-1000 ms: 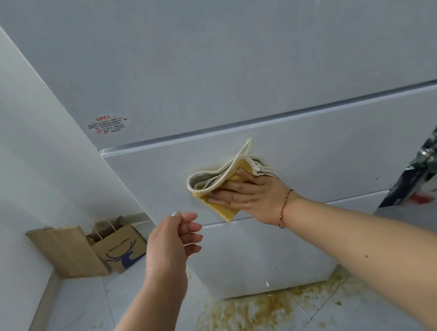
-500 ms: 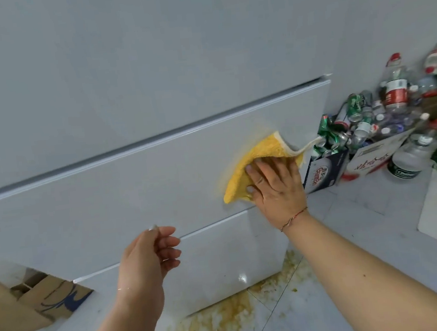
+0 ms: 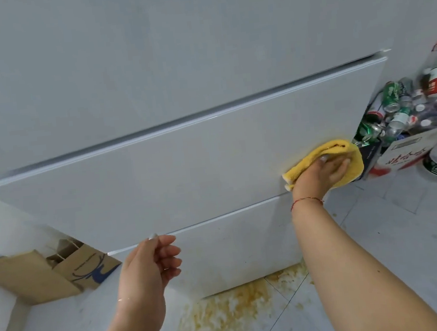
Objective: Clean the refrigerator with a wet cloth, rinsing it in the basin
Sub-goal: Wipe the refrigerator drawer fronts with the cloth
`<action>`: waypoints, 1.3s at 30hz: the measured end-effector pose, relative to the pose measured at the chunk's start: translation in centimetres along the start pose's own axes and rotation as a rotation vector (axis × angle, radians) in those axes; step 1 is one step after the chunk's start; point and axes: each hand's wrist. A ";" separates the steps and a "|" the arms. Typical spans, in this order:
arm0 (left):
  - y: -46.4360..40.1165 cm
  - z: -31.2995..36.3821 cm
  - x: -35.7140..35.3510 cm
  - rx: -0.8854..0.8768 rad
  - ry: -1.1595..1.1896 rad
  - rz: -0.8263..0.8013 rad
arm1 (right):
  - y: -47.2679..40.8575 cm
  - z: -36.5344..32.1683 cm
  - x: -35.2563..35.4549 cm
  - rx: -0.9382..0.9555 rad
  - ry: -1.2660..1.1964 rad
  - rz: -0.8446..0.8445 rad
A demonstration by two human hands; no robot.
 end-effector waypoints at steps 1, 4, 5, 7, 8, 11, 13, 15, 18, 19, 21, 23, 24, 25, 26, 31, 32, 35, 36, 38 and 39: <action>0.0 -0.2 1.1 0.015 0.005 0.018 | 1.2 0.1 -0.7 -0.109 -0.065 0.025; 0.0 -0.7 2.1 0.039 0.004 0.025 | 3.4 0.2 -2.0 -0.332 -0.172 0.081; -0.1 -0.7 3.0 0.044 0.011 0.033 | 5.1 0.3 -2.4 -0.365 -0.162 0.075; -0.1 -0.7 4.3 0.046 0.014 0.037 | 8.1 0.7 -3.0 -0.405 -0.135 0.067; -0.1 -0.7 4.9 0.048 0.022 0.044 | 9.5 0.9 -3.4 -0.420 -0.116 0.062; -0.4 -0.6 6.8 0.054 0.043 0.061 | 13.0 1.4 -4.5 -0.478 -0.129 0.076; -0.5 -0.6 8.4 0.062 0.052 0.080 | 15.5 1.7 -4.9 -0.518 -0.162 0.068; -0.7 -0.6 10.0 0.069 0.062 0.098 | 18.7 2.0 -5.4 -0.560 -0.176 0.023; -1.0 -0.7 12.3 0.072 0.074 0.130 | 23.3 3.3 -7.0 -0.663 -0.267 0.013; -1.1 -0.7 13.1 0.074 0.078 0.144 | 24.8 3.3 -7.4 -0.676 -0.283 -0.001; -1.3 -0.8 14.8 0.081 0.085 0.169 | 27.8 2.8 -8.0 -0.731 -0.269 -0.036; -1.4 -0.8 16.2 0.086 0.092 0.190 | 31.1 3.4 -8.8 -0.814 -0.173 -0.095; -1.4 -0.7 16.9 0.085 0.093 0.198 | 32.5 3.9 -9.2 -0.858 -0.160 -0.157; -1.4 -0.6 17.4 0.082 0.092 0.205 | 33.6 5.4 -9.6 -0.907 -0.150 -0.214; -1.3 -0.5 17.8 0.077 0.090 0.210 | 34.4 6.7 -10.2 -0.986 -0.184 -0.266; -1.5 0.1 19.0 0.065 0.077 0.227 | 37.7 3.5 -9.1 -1.356 -0.319 -0.573; -1.6 0.3 18.9 0.066 0.077 0.224 | 37.5 2.9 -8.9 -1.407 -0.362 -0.603; -1.6 0.6 17.6 0.059 0.070 0.200 | 35.7 1.8 -8.4 -1.588 -0.561 -0.594; -1.6 0.7 16.9 0.056 0.070 0.187 | 34.5 1.8 -8.4 -1.621 -0.550 -0.553; -1.4 1.0 15.3 0.051 0.066 0.161 | 32.1 1.8 -8.0 -1.588 -0.463 -0.547; -1.4 1.1 14.5 0.049 0.061 0.151 | 31.2 1.6 -7.6 -1.604 -0.495 -0.543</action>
Point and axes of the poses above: each hand's wrist, its own y-axis away from the middle knuckle, its own x-axis out of the back of the hand, z = x × y, and after that the axes turned 6 degrees about z, right-handed
